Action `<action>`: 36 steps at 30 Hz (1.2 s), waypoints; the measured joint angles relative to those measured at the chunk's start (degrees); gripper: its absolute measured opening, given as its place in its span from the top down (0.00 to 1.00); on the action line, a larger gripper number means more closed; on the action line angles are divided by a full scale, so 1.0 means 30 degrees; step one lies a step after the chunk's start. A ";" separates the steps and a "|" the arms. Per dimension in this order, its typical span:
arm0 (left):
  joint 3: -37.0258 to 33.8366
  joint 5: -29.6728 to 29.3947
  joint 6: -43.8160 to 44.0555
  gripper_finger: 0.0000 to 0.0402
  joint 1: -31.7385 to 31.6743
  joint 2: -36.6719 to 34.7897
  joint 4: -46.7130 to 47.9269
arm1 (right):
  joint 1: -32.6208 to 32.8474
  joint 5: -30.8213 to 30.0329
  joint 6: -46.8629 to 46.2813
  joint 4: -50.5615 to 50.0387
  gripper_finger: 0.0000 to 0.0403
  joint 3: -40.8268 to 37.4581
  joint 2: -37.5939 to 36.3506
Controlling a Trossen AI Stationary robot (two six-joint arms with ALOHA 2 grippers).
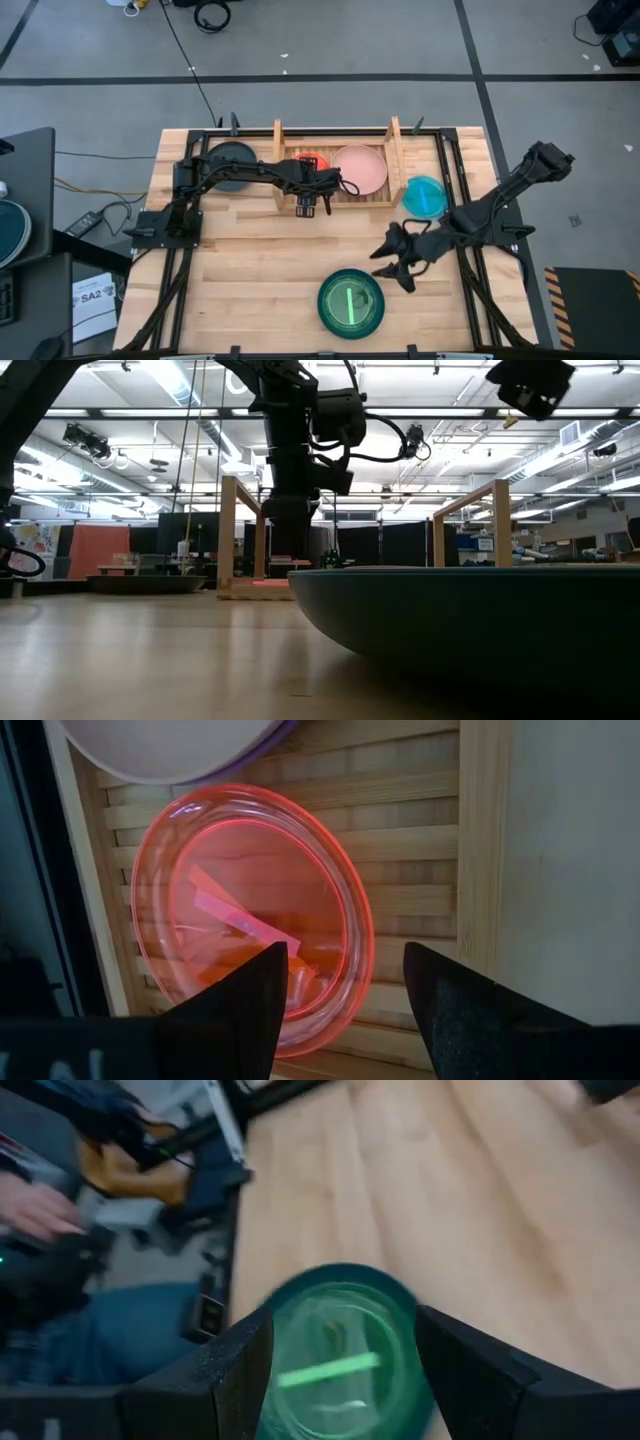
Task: Place and stack plates onto a shelf
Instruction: Stack the small green plate on top of the small pink plate on the shelf
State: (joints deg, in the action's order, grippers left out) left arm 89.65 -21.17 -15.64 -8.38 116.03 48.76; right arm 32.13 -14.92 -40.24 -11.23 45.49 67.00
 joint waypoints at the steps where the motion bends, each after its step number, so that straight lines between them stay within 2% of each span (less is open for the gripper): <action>1: 0.0000 0.0004 0.0003 0.49 0.0004 0.0000 -0.0018 | 0.0261 -0.0107 -0.0226 0.1019 0.39 -0.0486 0.0108; 3: 0.0000 0.0002 0.0006 0.49 0.0000 0.0000 -0.0087 | 0.0669 -0.0131 -0.0701 0.3407 0.39 -0.1394 0.0463; 7: -0.0007 0.0001 0.0006 0.49 0.0000 0.0006 -0.0200 | 0.1187 -0.0145 -0.1873 0.6012 0.39 -0.2722 0.1634; 14: -0.0015 0.0007 0.0006 0.49 0.0000 0.0008 -0.0368 | 0.1113 0.0734 -0.3781 0.6114 0.39 -0.2173 0.4323; 19: -0.0022 0.0007 0.0006 0.49 -0.0002 0.0022 -0.0582 | 0.0901 0.1991 -0.3947 0.4766 0.39 -0.0674 0.5800; 28: -0.0022 0.0007 0.0043 0.49 -0.0001 0.0022 -0.0899 | 0.0711 0.2277 -0.4409 -0.2431 0.39 0.2538 0.7979; 36: -0.0017 0.0007 0.0145 0.49 0.0000 0.0022 -0.1212 | 0.0478 0.2988 -0.4618 -0.2187 0.39 0.2660 0.9218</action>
State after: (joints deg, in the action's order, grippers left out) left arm 89.60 -21.15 -15.20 -8.38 116.09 45.13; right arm 33.57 -5.95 -54.09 -17.79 53.47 94.65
